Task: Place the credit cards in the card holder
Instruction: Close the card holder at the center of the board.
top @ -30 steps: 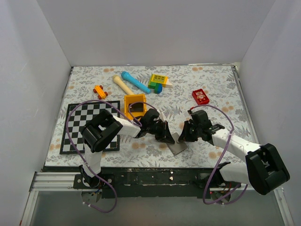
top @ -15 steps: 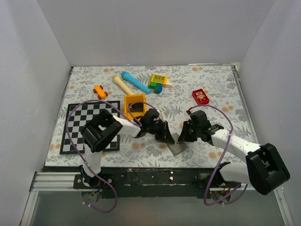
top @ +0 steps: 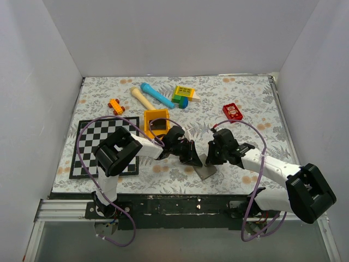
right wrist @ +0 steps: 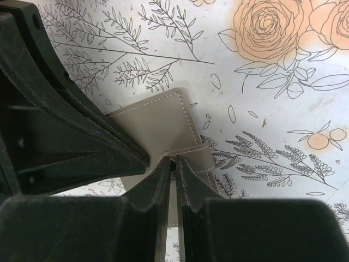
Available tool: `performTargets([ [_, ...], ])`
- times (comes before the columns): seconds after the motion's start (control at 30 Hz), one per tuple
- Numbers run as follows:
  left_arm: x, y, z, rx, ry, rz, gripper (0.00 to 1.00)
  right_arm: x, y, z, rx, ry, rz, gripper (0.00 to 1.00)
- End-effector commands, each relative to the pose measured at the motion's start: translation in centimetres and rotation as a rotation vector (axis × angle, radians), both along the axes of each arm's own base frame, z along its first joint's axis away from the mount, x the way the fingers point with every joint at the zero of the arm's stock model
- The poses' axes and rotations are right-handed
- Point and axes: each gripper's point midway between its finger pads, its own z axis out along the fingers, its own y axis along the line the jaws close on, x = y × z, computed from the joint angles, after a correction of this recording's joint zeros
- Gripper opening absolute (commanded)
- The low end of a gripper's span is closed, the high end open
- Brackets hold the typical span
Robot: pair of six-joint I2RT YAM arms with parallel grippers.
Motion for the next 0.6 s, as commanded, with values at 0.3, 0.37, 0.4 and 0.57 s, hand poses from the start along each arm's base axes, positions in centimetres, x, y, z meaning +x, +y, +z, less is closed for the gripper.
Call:
performTargets([
  [0.3,1.5,2.4,-5.1,0.183,-0.027,0.093,0.0,-5.5,-1.0,-3.6,-0.158,0.111,0.037,0.15],
  [0.37,1.5,2.4,-5.1,0.182,-0.028,0.093,0.0,-5.6,-1.2,-3.9,-0.186,0.101,0.028,0.15],
  [0.4,1.5,2.4,-5.1,0.182,-0.026,0.092,0.0,-5.6,-1.3,-3.9,-0.205,0.091,0.022,0.15],
  [0.57,1.4,2.4,-5.1,0.184,-0.029,0.091,0.0,-6.4,-1.4,-5.0,-0.238,0.107,-0.03,0.15],
])
